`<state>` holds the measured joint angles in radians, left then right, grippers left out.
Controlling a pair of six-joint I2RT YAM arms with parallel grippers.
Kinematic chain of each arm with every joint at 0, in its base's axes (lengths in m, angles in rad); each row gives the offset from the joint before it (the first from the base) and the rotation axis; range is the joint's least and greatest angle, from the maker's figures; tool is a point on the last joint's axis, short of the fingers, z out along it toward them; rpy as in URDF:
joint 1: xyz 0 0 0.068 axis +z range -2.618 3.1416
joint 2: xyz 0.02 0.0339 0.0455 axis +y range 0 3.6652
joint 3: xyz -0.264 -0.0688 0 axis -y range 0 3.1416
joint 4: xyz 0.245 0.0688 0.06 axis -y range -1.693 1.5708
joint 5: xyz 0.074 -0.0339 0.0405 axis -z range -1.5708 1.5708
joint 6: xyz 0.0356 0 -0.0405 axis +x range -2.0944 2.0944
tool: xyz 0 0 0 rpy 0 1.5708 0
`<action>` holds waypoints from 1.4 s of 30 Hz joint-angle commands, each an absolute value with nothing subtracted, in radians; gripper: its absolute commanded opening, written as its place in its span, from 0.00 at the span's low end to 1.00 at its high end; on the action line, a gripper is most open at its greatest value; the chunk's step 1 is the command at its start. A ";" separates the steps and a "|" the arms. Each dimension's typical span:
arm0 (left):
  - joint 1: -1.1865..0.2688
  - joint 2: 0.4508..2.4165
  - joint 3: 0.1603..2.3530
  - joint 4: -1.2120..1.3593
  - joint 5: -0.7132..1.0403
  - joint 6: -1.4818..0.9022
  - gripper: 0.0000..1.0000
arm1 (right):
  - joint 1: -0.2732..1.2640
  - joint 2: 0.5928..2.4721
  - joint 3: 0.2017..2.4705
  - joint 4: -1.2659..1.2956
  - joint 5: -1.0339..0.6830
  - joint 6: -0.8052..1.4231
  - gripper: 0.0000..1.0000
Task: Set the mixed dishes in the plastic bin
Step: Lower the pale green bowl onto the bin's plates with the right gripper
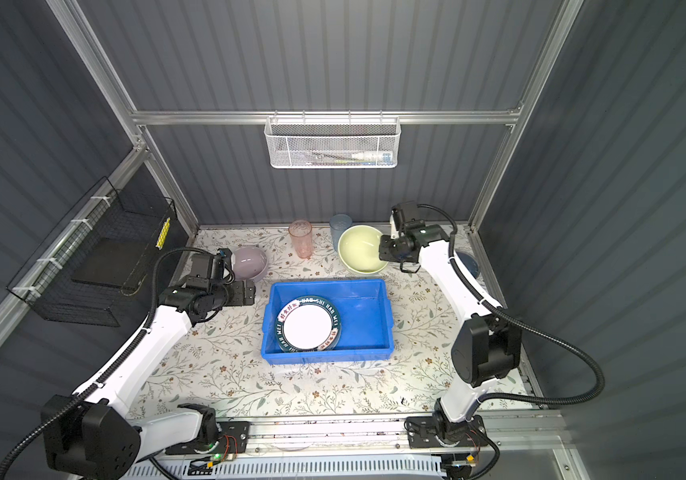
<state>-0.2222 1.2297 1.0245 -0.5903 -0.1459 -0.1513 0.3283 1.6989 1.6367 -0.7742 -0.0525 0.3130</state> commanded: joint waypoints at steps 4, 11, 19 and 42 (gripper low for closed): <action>-0.182 1.259 1.037 -0.617 -0.119 -0.178 1.00 | 0.472 1.724 1.728 -0.801 -0.065 0.299 0.00; -0.162 1.260 1.030 -0.613 -0.116 -0.185 1.00 | 0.607 1.807 1.757 -0.834 -0.037 0.300 0.00; -0.155 1.273 1.038 -0.620 -0.117 -0.187 1.00 | 0.708 1.856 1.707 -0.810 0.003 0.326 0.00; -0.147 1.285 1.035 -0.617 -0.099 -0.193 0.99 | 0.802 1.961 1.630 -0.748 0.042 0.396 0.00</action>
<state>-0.1551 1.2770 1.0245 -0.5907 -0.1154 -0.1795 0.7967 1.9732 1.6199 -0.8028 0.0517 0.3645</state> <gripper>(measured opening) 0.992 0.107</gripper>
